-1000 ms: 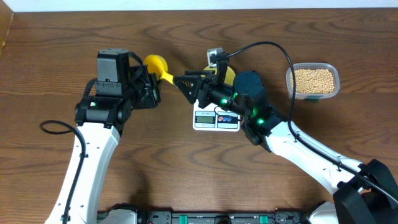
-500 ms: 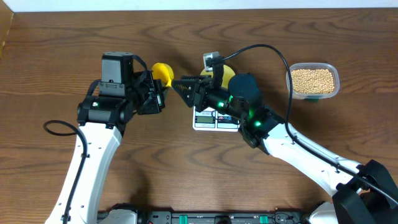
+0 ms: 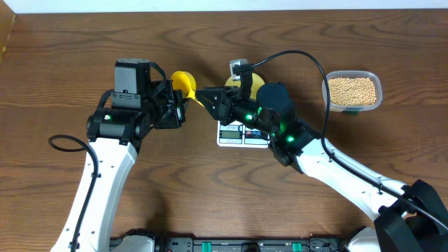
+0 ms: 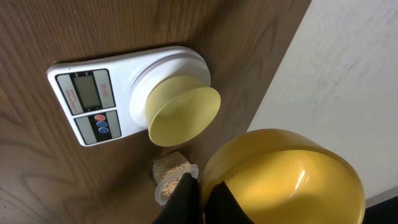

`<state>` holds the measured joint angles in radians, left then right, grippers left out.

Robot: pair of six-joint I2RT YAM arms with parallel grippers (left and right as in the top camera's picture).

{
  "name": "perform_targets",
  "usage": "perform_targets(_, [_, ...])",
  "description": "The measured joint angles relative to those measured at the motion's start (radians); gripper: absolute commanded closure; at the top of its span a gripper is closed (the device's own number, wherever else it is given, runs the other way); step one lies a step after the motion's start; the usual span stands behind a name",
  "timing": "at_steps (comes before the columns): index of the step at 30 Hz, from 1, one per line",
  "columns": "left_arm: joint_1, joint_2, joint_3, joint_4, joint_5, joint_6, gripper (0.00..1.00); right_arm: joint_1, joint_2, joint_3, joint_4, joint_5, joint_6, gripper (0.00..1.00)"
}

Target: Scoop item into bowl and weigh 50g on scale

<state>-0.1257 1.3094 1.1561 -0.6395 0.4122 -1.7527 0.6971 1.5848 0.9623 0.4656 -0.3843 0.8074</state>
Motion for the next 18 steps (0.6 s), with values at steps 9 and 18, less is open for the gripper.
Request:
perform_targets(9, [0.0, 0.0, 0.0, 0.0, 0.0, 0.007, 0.93, 0.001, 0.0, 0.0, -0.02, 0.0, 0.038, 0.7])
perform_targets(18, [0.0, 0.0, 0.0, 0.0, -0.003, 0.007, 0.93, 0.014, 0.0, 0.0, -0.021, -0.001, 0.053, 0.77])
